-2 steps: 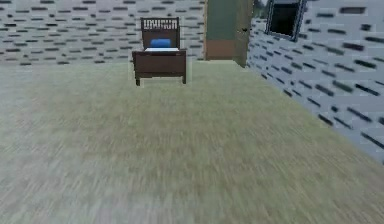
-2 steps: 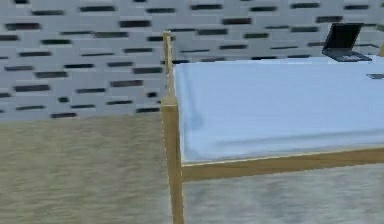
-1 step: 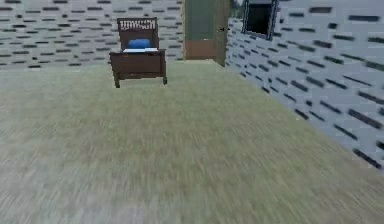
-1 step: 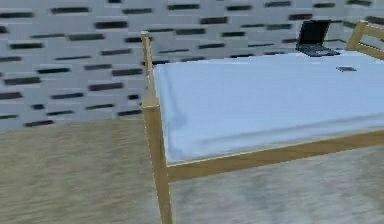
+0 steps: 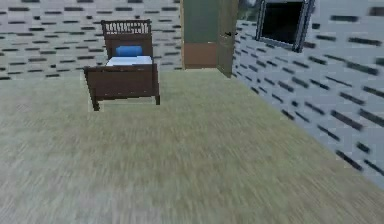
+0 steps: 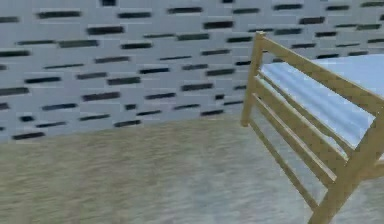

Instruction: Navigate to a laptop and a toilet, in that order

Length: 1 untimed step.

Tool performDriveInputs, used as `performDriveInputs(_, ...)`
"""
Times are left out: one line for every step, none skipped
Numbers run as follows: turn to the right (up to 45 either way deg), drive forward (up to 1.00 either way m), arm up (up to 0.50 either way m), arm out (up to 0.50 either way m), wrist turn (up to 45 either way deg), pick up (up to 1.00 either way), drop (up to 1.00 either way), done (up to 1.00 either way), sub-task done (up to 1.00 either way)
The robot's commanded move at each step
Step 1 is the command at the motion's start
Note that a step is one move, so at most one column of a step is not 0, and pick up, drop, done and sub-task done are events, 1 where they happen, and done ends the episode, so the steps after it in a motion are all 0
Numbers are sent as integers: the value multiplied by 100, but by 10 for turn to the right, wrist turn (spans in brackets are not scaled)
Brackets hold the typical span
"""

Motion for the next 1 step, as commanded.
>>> performDriveInputs(30, 0, 0, 0, 0, 0, 0, 0, 0)
